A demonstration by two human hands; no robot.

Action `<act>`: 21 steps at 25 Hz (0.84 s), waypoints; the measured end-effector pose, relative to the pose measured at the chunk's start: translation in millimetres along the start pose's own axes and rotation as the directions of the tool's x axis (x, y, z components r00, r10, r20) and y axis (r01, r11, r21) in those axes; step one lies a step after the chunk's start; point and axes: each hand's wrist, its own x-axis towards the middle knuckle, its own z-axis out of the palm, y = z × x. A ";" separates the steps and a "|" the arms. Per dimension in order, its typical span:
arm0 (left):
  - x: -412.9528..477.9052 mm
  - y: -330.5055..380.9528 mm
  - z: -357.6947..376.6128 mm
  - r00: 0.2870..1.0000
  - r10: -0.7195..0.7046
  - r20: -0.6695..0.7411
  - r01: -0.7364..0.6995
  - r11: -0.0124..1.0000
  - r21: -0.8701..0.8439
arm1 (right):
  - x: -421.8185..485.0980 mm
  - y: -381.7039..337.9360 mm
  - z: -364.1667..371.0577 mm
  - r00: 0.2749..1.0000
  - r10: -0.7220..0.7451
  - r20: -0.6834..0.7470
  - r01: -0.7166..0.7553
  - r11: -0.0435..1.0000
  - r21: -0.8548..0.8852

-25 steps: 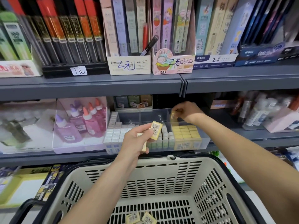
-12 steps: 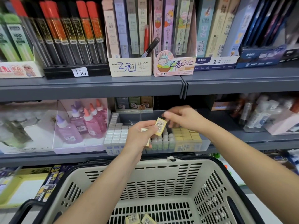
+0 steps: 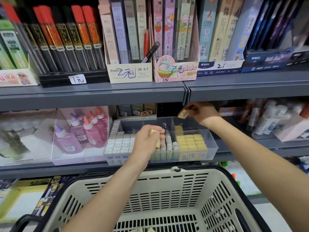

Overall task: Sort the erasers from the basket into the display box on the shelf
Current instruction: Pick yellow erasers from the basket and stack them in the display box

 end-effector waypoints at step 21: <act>3.5 -13.1 6.1 0.999 0.023 0.024 -0.021 0.996 -0.083 | -59.4 -40.1 15.6 0.972 -0.186 0.146 0.133 0.941 0.312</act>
